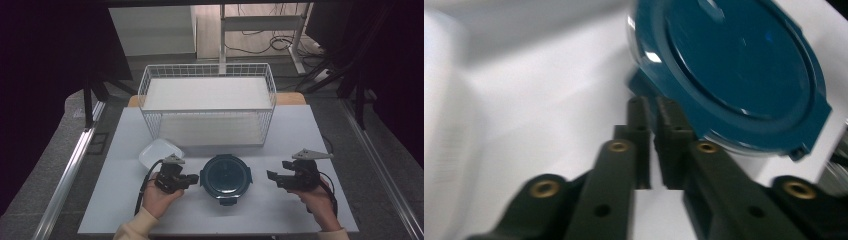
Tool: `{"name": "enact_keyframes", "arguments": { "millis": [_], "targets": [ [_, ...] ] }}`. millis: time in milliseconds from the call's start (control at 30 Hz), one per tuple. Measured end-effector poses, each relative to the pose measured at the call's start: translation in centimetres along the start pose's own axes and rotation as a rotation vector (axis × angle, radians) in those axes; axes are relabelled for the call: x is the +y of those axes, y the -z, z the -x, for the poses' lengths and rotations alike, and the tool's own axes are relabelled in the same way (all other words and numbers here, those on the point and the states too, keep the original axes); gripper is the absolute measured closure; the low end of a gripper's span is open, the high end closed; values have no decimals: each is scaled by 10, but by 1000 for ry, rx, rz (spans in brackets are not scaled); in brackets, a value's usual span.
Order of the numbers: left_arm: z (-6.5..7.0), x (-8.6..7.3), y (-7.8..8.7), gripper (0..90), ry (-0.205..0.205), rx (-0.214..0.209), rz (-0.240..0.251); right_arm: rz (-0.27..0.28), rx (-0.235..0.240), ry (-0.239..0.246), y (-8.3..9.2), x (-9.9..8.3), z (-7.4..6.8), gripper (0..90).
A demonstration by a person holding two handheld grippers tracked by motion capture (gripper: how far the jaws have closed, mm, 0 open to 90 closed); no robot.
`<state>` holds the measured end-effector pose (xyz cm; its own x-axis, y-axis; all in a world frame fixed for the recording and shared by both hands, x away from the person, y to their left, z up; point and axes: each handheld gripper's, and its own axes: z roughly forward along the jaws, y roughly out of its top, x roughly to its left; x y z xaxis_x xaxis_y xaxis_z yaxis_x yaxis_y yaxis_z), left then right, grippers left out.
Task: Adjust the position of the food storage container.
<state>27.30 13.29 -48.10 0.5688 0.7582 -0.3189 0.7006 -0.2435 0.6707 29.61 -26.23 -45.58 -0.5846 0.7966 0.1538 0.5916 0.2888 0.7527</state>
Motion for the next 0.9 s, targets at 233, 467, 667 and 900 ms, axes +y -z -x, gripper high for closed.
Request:
{"name": "enact_keyframes", "arguments": {
  "millis": [233, 467, 667, 900],
  "targets": [
    [2, 6, 29, 503, -13, 34, 53, 15, 17, 6, 3, 5, -5, 258],
    [-1, 10, 41, 300, 23, -2, 81, 56, 66, -6, 8, 29, -25, 243],
    [-8, 9, 40, 262, 38, 2, 75, 54, 113, -33, 5, 36, -37, 235],
    [-9, 8, 42, 245, 21, 32, 88, 30, 135, 3, -4, 26, -35, 209]
  ]
}}
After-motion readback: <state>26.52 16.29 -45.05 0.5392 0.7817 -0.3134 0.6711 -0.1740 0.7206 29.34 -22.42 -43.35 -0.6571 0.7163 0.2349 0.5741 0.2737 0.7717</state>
